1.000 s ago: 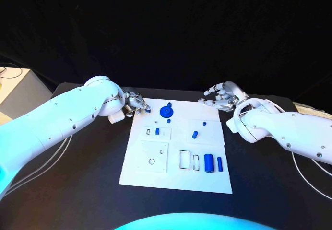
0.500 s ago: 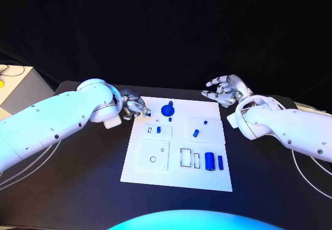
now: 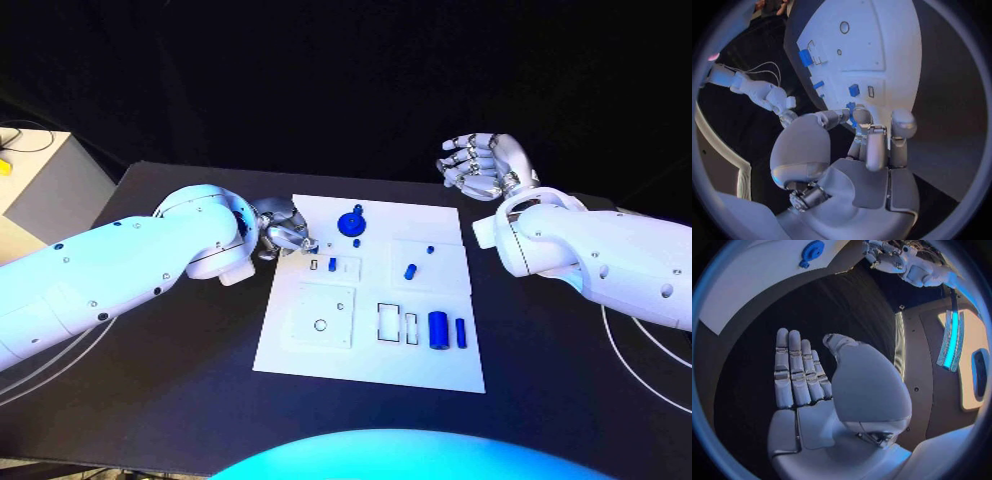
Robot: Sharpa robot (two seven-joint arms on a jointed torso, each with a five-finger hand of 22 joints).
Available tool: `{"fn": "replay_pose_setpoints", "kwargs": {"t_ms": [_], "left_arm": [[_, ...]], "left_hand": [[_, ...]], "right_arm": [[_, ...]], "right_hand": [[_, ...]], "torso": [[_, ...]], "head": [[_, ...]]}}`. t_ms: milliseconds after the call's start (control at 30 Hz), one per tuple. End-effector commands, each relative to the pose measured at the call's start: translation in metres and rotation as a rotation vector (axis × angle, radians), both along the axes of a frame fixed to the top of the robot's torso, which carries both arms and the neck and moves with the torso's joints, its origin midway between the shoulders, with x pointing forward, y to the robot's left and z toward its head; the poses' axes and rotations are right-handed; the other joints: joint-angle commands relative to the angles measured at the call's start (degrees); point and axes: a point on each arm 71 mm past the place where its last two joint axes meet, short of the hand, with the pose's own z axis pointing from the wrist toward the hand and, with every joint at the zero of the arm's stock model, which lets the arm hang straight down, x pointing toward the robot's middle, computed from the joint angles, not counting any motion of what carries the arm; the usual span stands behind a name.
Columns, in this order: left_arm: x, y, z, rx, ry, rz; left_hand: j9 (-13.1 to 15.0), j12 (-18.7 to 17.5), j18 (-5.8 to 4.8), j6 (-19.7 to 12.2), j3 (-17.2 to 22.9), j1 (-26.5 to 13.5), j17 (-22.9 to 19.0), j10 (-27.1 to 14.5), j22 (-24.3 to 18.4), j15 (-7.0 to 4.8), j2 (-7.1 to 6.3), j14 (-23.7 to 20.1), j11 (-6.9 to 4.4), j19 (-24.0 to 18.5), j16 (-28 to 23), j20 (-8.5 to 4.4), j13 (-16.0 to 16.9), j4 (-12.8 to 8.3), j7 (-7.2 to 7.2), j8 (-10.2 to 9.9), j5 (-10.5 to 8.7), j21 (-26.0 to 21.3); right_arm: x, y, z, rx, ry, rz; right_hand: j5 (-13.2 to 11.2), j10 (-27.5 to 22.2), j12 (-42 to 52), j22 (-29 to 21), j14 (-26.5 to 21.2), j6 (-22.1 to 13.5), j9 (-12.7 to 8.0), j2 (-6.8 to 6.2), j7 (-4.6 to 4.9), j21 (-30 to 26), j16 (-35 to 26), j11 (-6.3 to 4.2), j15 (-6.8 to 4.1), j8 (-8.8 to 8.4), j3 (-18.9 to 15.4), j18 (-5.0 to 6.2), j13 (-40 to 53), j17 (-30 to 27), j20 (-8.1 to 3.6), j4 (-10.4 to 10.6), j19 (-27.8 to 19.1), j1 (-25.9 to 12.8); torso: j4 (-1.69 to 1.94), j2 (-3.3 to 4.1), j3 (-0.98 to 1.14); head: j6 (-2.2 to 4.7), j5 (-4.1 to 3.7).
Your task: Assemble the parts on the task board
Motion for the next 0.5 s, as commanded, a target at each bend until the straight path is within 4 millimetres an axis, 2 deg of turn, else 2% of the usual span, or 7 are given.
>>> {"fn": "replay_pose_setpoints", "kwargs": {"t_ms": [33,100,200,400,500], "left_arm": [[0.000,0.000,-0.001,0.041,-0.088,0.010],[-0.002,0.000,-0.004,0.051,-0.091,0.007],[-0.004,-0.001,-0.010,0.065,-0.093,0.001],[-0.006,-0.003,-0.016,0.093,-0.098,-0.016],[-0.006,-0.003,-0.018,0.109,-0.089,-0.026]], "left_hand": [[0.0,0.2,-0.63,1.6,10.2,0.2,9.5,0.5,0.2,-0.42,0.33,4.4,0.00,0.5,0.3,0.04,0.1,-10.6,-0.99,0.2,0.09,0.3],[0.0,0.2,-0.63,1.6,10.2,0.2,9.5,0.5,0.2,-0.42,0.33,4.4,0.00,0.5,0.3,0.04,0.1,-10.6,-0.99,0.2,0.09,0.3],[0.0,0.2,-0.63,1.6,10.2,0.2,9.5,0.5,0.2,-0.42,0.33,4.4,0.00,0.5,0.3,0.04,0.1,-10.6,-0.99,0.2,0.09,0.3],[-0.1,0.3,-0.64,1.7,10.5,0.0,9.6,0.7,0.3,-0.46,0.30,4.5,-0.06,0.5,0.4,0.00,0.3,-10.7,-1.05,0.2,0.05,0.4],[-0.1,0.3,-0.64,1.7,10.5,0.0,9.6,0.7,0.3,-0.46,0.30,4.5,-0.06,0.5,0.4,0.00,0.3,-10.7,-1.05,0.2,0.05,0.4]], "right_arm": [[0.003,0.001,0.004,0.104,-0.034,0.034],[0.005,0.002,0.005,0.114,-0.041,0.047],[0.010,0.001,0.006,0.121,-0.052,0.057],[0.016,-0.002,0.008,0.124,-0.061,0.057],[0.017,-0.003,0.009,0.129,-0.058,0.056]], "right_hand": [[-0.2,0.7,-3.4,-4.8,-2.2,-0.4,-0.6,-0.22,3.29,-3.5,-5.4,1.00,1.23,-0.35,1.5,0.10,-5.3,-4.1,1.56,-1.4,-1.8,-1.0],[-0.1,1.5,-5.0,-7.7,-2.3,-0.2,-1.1,0.22,3.41,-3.6,-7.7,1.22,1.60,-0.86,2.9,0.21,-8.3,-6.5,2.08,-2.9,-2.4,-1.2],[-0.2,2.3,-6.1,-9.9,-1.5,0.1,-1.5,0.36,3.35,-3.6,-8.9,1.19,1.61,-1.37,4.2,0.24,-10.7,-8.2,2.07,-4.3,-2.0,-1.8],[-0.3,2.8,-6.6,-11.2,-1.0,0.3,-1.8,0.30,3.39,-3.5,-9.6,1.29,1.66,-1.68,4.5,0.25,-12.0,-9.2,2.10,-5.0,-1.8,-2.6],[-0.3,2.8,-6.8,-11.9,-1.0,0.3,-1.9,0.25,3.44,-3.6,-10.0,1.37,1.75,-1.87,4.5,0.23,-12.6,-9.7,2.17,-5.2,-1.8,-3.1]], "torso": [[-0.04,0.05,0.07],[-0.07,0.08,0.01],[-0.15,0.11,0.00],[-0.03,0.20,-0.08],[-0.04,0.23,-0.01]], "head": [[-0.18,0.13],[-0.19,0.12],[-0.22,0.10],[-0.44,0.16],[-0.59,0.24]]}}
